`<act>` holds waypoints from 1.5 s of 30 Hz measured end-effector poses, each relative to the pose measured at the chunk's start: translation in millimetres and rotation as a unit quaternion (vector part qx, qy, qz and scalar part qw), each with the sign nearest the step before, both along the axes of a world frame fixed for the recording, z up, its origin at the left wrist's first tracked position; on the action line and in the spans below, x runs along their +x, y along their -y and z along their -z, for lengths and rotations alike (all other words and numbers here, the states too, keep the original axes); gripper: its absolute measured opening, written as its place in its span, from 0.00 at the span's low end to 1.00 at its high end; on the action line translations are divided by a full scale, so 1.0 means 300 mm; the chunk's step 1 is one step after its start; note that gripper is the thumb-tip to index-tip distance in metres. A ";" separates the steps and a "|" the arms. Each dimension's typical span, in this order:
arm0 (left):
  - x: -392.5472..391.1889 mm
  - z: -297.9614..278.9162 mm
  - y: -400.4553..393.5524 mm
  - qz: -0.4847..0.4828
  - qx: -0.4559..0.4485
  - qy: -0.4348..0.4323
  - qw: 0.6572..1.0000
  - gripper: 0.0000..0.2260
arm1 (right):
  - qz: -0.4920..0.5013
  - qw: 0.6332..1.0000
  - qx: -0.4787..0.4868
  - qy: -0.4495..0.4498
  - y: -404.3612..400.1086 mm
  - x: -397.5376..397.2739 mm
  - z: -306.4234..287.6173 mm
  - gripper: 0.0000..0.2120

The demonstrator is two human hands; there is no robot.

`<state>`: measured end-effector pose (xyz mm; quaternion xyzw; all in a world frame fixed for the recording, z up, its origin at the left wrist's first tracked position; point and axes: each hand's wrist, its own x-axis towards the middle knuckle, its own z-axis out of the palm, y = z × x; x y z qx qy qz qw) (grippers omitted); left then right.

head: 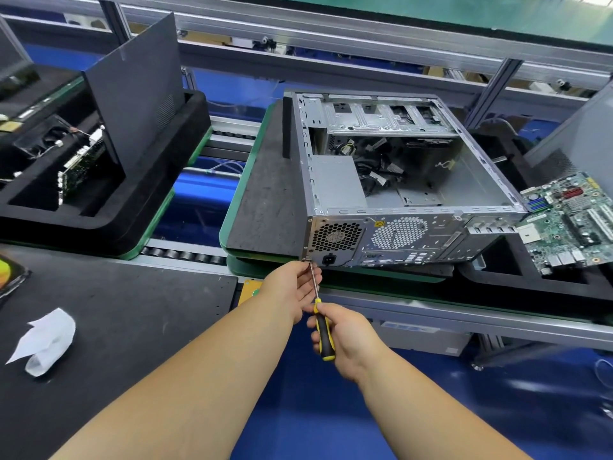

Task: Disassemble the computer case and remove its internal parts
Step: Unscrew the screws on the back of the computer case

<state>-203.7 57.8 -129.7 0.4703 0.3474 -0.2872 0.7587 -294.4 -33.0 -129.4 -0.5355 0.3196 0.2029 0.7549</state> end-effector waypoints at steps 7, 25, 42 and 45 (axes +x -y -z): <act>-0.004 -0.009 -0.006 0.003 -0.003 0.000 1.000 0.08 | 0.009 1.000 0.001 -0.001 -0.004 -0.005 -0.003 0.12; -0.010 -0.043 -0.009 0.014 0.001 -0.001 1.000 0.10 | 0.080 0.988 0.132 -0.018 -0.025 -0.001 -0.048 0.16; -0.016 -0.099 0.002 0.066 0.067 0.014 0.995 0.12 | 0.064 0.998 0.010 0.025 -0.047 -0.001 -0.027 0.07; -0.007 -0.090 -0.002 0.043 0.049 -0.003 0.998 0.10 | 0.063 0.997 -0.002 0.032 -0.051 0.000 -0.025 0.08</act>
